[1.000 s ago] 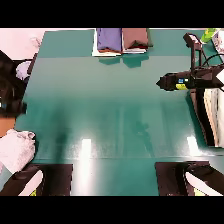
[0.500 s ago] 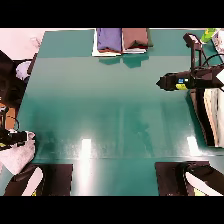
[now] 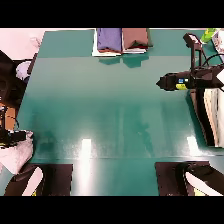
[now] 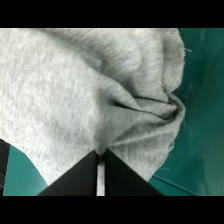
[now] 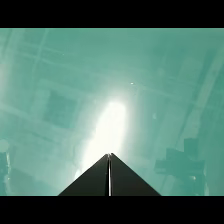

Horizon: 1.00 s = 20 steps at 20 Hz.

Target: Fold the shirts.

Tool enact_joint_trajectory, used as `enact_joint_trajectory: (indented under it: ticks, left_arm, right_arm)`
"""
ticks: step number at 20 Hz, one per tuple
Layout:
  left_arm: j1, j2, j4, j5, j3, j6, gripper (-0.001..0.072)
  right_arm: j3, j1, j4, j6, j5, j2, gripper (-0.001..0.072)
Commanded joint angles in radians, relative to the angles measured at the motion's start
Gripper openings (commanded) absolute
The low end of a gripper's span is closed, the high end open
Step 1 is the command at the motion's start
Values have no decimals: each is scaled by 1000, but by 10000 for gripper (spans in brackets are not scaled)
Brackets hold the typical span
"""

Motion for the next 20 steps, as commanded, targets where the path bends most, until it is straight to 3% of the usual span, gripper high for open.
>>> enact_joint_trajectory:
  ticks: [1,5,10,13,20]
  left_arm:
    - [0,1,-8,2,16,6,20]
    - [-107,7,-107,-45,288,5,19]
    - [-467,10,-110,-29,776,-67,17]
    - [-640,-21,-109,-16,943,-81,16]
    - [-1041,-351,-112,30,1157,-74,16]
  right_arm:
    - [3,0,0,0,0,1,15]
    - [133,0,0,0,0,2,13]
    - [335,-7,-10,0,-40,2,13]
    - [402,-40,-8,1,-51,2,13]
    - [442,-131,-6,2,-31,2,13]
